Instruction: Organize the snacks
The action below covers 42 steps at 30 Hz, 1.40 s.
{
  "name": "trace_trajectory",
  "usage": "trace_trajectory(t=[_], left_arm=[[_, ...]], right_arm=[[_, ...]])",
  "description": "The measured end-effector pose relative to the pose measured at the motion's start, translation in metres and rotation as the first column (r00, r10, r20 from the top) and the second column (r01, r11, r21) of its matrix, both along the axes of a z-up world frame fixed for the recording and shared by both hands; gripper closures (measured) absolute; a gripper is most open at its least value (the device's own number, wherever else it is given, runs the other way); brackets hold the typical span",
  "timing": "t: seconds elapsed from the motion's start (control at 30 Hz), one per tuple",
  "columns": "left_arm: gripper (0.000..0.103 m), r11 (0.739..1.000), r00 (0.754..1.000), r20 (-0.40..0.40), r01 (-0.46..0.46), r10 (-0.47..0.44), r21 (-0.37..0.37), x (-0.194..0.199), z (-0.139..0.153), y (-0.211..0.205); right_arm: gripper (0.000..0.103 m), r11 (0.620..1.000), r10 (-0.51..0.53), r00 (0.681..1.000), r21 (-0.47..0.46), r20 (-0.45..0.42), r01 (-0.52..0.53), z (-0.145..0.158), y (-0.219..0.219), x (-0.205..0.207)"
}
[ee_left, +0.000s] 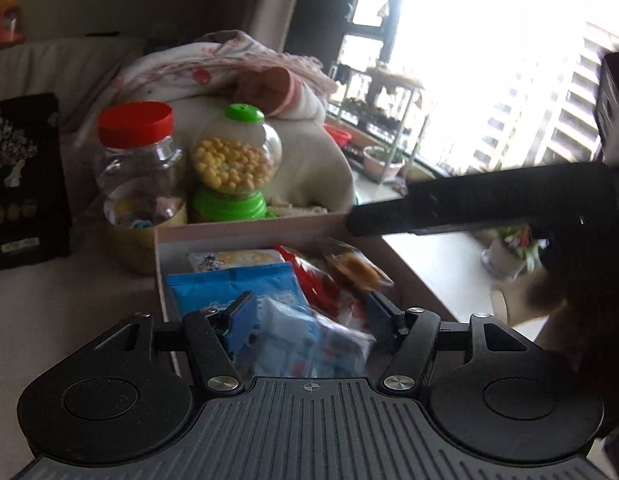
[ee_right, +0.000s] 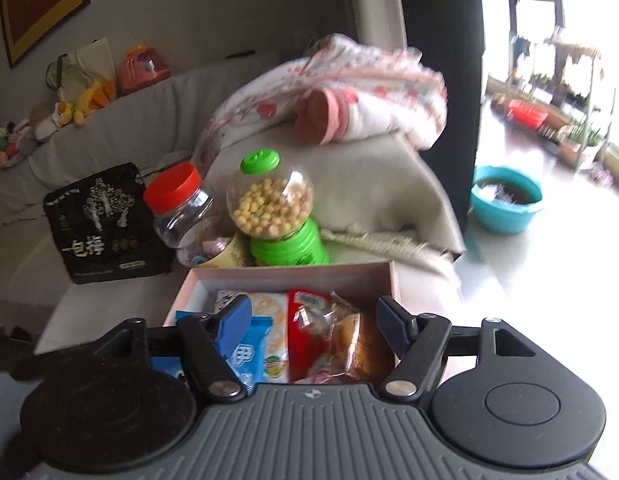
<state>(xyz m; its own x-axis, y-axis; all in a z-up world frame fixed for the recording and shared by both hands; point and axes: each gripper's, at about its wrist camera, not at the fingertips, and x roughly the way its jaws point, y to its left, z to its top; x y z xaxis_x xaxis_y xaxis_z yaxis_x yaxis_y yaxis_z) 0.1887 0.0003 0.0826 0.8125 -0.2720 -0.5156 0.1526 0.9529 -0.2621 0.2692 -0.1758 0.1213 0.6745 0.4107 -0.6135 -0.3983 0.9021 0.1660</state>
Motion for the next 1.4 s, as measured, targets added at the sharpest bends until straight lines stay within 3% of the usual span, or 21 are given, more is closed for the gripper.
trace_trajectory(t=[0.1, 0.17, 0.23, 0.33, 0.53, 0.6, 0.7, 0.97, 1.23, 1.4], left_arm=[[0.036, 0.995, 0.998, 0.022, -0.053, 0.055, -0.085, -0.014, 0.011, 0.016], [0.036, 0.992, 0.997, 0.040, -0.069, 0.073, -0.104, -0.033, 0.018, 0.023], [0.037, 0.994, 0.996, 0.045, -0.076, 0.080, -0.085, -0.055, 0.023, 0.022], [0.036, 0.997, 0.996, 0.043, -0.073, 0.073, 0.001, -0.100, 0.016, 0.008], [0.036, 0.994, 0.991, -0.086, -0.095, 0.100, 0.056, -0.164, -0.044, -0.012], [0.036, 0.991, 0.984, -0.129, -0.110, 0.119, 0.077, -0.164, -0.060, -0.017], [0.036, 0.982, 0.983, -0.112, -0.133, 0.149, 0.135, -0.154, -0.069, -0.024], [0.027, 0.954, 0.982, -0.070, -0.153, 0.176, 0.258, -0.147, -0.080, -0.047], [0.027, 0.961, 0.981, -0.054, -0.169, 0.185, 0.220, -0.149, -0.082, -0.040], [0.025, 0.945, 0.980, -0.055, -0.167, 0.190, 0.282, -0.146, -0.083, -0.050]], right_arm=[[0.029, 1.000, -0.023, 0.998, -0.020, 0.059, 0.024, 0.009, -0.009, -0.026], [0.020, 1.000, -0.019, 0.996, -0.017, 0.087, 0.020, 0.012, -0.019, -0.050], [0.018, 1.000, -0.021, 0.994, -0.019, 0.103, 0.023, 0.010, -0.029, -0.075], [0.014, 0.998, -0.051, 0.994, -0.021, 0.096, 0.053, -0.010, -0.041, -0.115], [0.014, 0.995, -0.053, 0.999, -0.086, -0.004, 0.052, -0.083, -0.050, -0.174], [0.014, 0.990, -0.065, 0.998, -0.126, -0.008, 0.063, -0.101, -0.046, -0.182], [0.013, 0.987, -0.108, 0.994, -0.122, -0.015, 0.105, -0.117, -0.047, -0.183], [0.011, 0.981, -0.139, 0.989, -0.132, 0.050, 0.144, -0.123, -0.045, -0.190], [0.010, 0.975, -0.170, 0.983, -0.134, 0.065, 0.177, -0.123, -0.048, -0.193], [0.009, 0.975, -0.174, 0.983, -0.131, 0.067, 0.181, -0.124, -0.049, -0.193]])
